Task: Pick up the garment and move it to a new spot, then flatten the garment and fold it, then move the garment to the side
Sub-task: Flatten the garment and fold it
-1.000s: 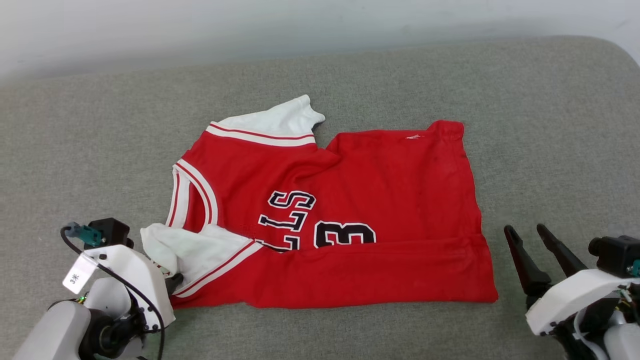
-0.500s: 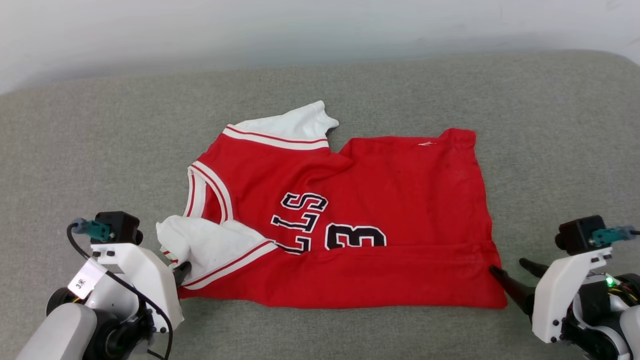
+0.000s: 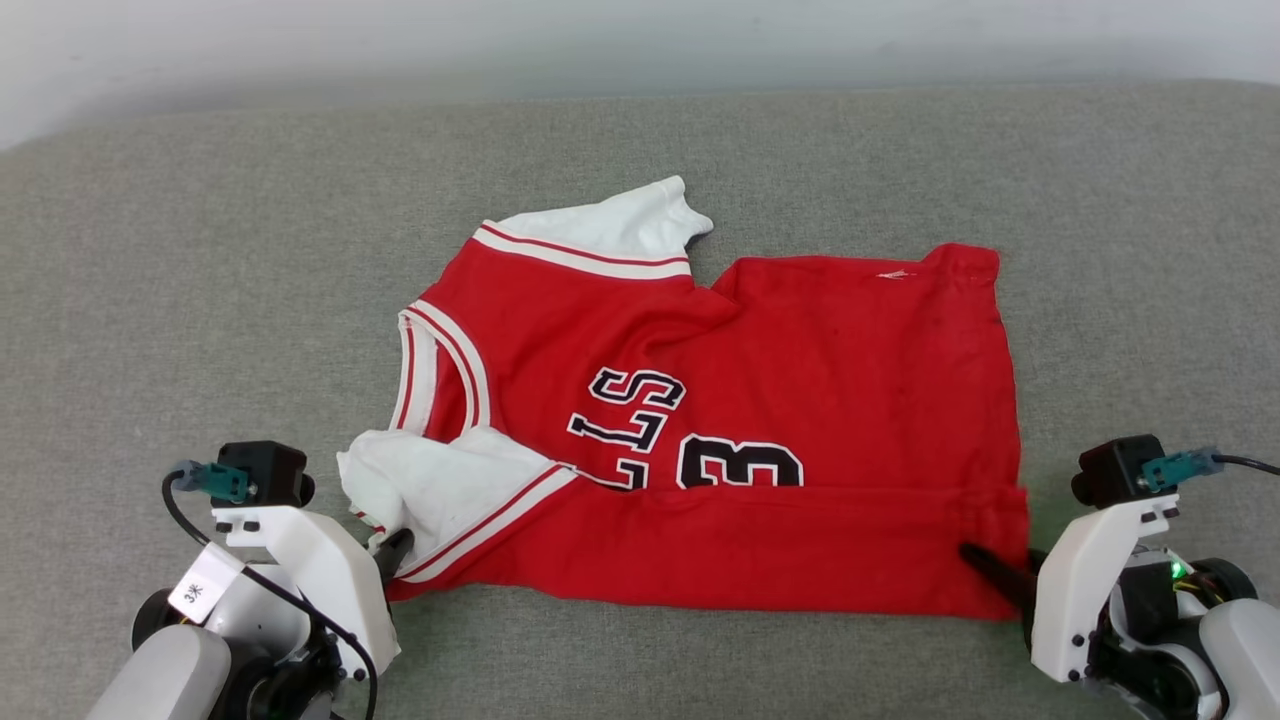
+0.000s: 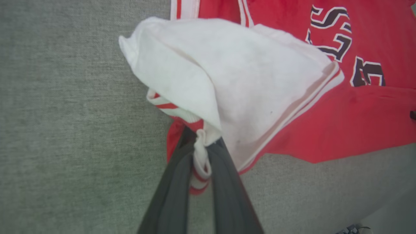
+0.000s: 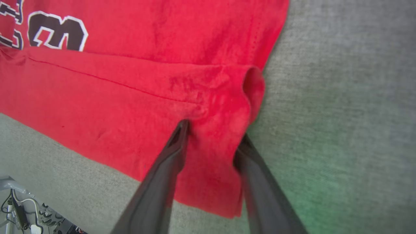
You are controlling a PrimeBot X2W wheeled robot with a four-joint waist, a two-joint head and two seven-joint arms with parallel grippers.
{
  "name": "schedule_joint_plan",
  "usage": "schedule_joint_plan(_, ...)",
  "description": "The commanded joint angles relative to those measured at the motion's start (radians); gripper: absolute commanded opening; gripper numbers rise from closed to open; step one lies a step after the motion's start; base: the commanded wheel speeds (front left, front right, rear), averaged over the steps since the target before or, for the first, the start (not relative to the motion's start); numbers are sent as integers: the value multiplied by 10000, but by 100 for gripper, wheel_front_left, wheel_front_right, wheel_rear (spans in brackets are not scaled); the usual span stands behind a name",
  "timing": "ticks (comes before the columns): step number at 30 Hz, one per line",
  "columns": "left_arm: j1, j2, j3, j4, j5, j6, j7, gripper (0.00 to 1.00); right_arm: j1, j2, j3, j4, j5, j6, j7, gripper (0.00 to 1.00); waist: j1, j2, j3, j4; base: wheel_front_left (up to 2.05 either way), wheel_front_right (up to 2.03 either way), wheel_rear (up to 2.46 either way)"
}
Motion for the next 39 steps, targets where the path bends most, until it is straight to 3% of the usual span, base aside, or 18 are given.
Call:
schedule_joint_plan(1,54,-42,-8,45,-51,-50,-47,0,261,301,424,329,66,30,106,0,0,0,-79,25,0,0,0)
schedule_joint_plan(7,346,55,67,147,-78,-118,-284,0,105,-189,390,87,54,15,-381,0,0,0,-824,-7,0,0,0)
schedule_joint_plan(17,1796,502,306,-208,-399,283,-133,0,842,-346,774,-329,659,15,-453,0,0,0,-2299,88,0,0,0)
schedule_joint_plan(23,2894,657,459,-686,-700,567,-66,0,1828,-589,570,-810,844,15,-304,0,0,0,-2545,213,0,0,0)
schedule_joint_plan(29,3441,323,327,-621,-968,473,-235,0,2592,-171,138,-565,885,15,-521,0,0,0,-2456,221,0,0,0)
schedule_joint_plan(30,3360,247,317,-520,-927,433,-362,0,2642,-75,95,-486,858,15,-604,5,0,0,-2429,226,0,0,0)
schedule_joint_plan(31,3254,123,303,-406,-927,353,-479,22,2678,12,44,-396,831,15,-669,32,0,0,-2398,232,0,0,0)
schedule_joint_plan(32,3170,30,275,-282,-936,296,-570,45,2689,65,19,-311,781,15,-759,67,0,0,-2369,233,0,0,0)
schedule_joint_plan(33,3114,-42,236,-138,-961,241,-603,100,2696,119,-5,-240,755,15,-862,100,0,0,-2349,232,0,0,0)
schedule_joint_plan(39,2656,-94,211,319,-721,38,-936,100,2816,351,-311,-162,163,13,-1966,100,0,0,-2291,209,0,0,0)
